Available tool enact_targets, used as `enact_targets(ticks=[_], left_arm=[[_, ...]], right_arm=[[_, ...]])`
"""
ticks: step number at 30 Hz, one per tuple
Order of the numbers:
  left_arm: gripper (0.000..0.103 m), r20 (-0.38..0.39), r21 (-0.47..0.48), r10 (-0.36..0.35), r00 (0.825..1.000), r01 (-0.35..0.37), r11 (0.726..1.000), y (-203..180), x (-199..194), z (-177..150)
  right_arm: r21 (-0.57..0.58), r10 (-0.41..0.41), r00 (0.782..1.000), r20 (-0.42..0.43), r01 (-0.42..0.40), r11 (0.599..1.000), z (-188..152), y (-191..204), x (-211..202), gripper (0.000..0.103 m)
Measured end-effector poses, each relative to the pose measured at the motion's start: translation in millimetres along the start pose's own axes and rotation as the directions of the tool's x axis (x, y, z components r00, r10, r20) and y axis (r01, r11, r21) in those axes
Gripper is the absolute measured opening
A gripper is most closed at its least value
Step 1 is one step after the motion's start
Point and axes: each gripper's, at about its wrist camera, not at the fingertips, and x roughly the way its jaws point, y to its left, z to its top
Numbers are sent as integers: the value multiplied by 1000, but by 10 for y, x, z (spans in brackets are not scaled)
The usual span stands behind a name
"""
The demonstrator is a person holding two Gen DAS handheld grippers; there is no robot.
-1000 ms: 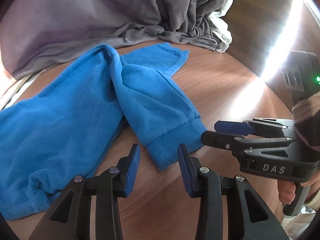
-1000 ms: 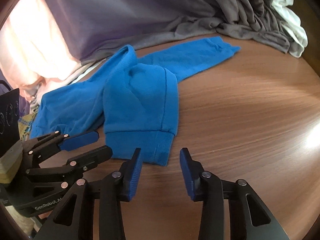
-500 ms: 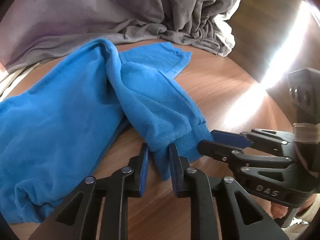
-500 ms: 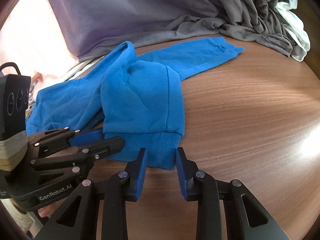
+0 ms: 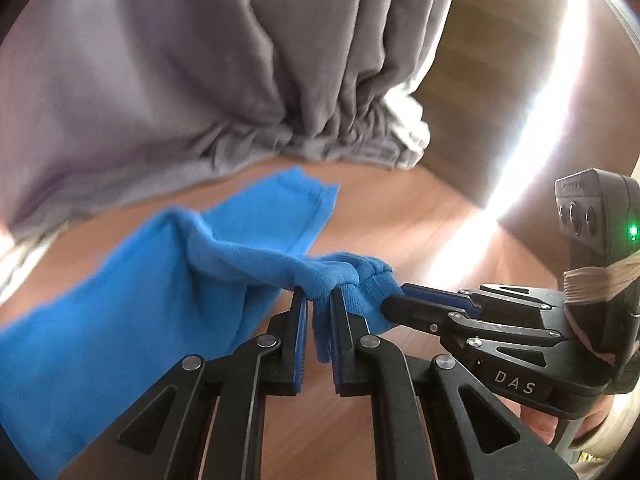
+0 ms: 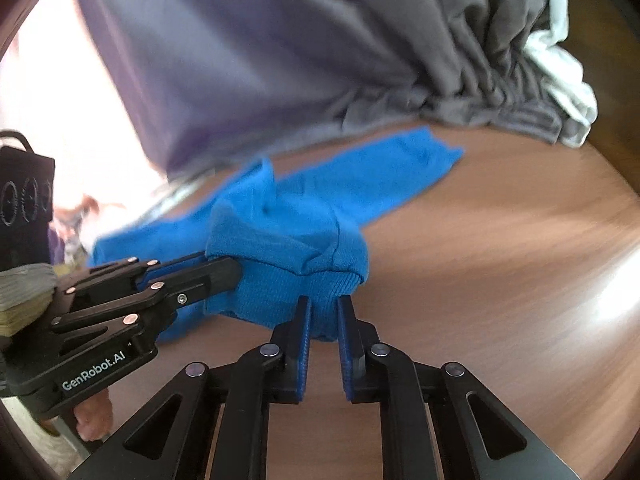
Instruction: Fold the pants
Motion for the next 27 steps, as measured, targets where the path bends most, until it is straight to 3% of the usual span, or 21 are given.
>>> enact_targets(ticks=[8,13,27], left_arm=[[11,27,79,-27,999,25,997,16,363,789],[11,-37,98,-33,999,36,994,34,785,1213],[11,-193,55,3,981,8,998,260,1950,1475]], right_arm=[[13,-20,994,106,18,1000,623,-226,-120,14],[27,-40,992,122,37,999,993,-469,18,14],[100,-8,1000,10,7,995,1403,-1152,897,14]])
